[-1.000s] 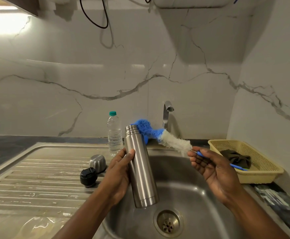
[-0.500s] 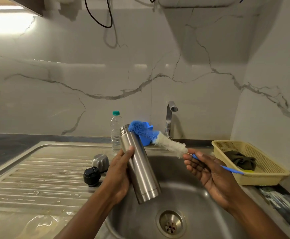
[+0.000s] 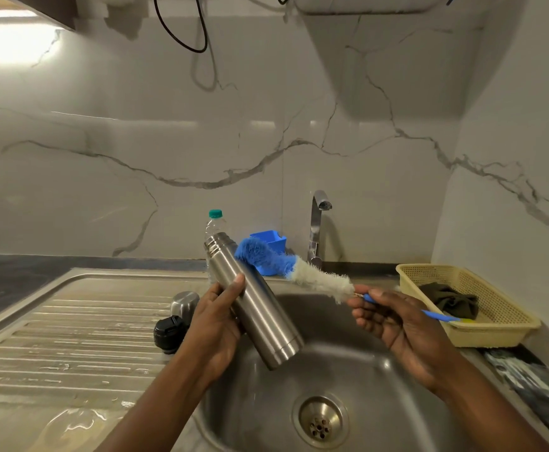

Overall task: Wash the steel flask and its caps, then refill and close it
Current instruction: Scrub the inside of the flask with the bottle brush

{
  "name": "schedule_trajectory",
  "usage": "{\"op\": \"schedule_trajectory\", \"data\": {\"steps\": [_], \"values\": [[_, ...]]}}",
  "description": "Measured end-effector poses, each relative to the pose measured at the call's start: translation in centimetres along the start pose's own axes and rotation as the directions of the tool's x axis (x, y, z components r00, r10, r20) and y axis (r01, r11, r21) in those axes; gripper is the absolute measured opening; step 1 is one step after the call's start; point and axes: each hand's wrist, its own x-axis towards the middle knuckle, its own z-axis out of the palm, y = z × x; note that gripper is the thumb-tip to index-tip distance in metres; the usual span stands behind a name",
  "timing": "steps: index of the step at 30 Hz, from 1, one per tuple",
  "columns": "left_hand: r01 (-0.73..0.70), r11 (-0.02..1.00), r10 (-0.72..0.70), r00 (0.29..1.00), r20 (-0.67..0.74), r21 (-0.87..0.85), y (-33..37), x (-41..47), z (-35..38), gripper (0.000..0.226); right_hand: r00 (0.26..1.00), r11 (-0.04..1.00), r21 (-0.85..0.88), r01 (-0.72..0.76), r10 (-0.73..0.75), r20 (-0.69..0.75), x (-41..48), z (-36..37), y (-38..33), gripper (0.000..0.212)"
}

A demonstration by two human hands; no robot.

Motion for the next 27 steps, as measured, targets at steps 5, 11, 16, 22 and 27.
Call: {"op": "schedule_trajectory", "data": {"steps": [5,11,16,22,27], "values": [[-0.045,0.991,0.036,0.997,-0.072,-0.124,1.3,0.3,-0.9,0.056,0.996,1.000,-0.015,-0.012,0.011,-0.089,0.0,-1.6,-1.2,0.031],[-0.068,0.989,0.054,0.993,-0.101,-0.133,1.0,0.2,-0.6,0.060,1.000,0.996,-0.087,-0.007,0.007,-0.005,0.0,-0.6,-0.3,0.027],[-0.127,0.971,0.097,0.984,-0.151,-0.202,1.7,0.7,-1.2,0.054,0.990,0.996,-0.053,0.074,-0.080,-0.115,0.1,-2.5,-1.8,0.045],[-0.113,0.980,0.088,0.984,-0.152,-0.165,1.3,0.1,-0.7,0.066,0.999,0.996,-0.087,0.005,-0.009,-0.052,0.4,-1.5,-0.3,0.027],[-0.146,0.963,0.107,0.979,-0.174,-0.229,2.2,0.5,-1.3,0.047,0.980,0.991,-0.011,0.132,-0.133,-0.146,0.1,-3.0,-2.4,0.035]]}}
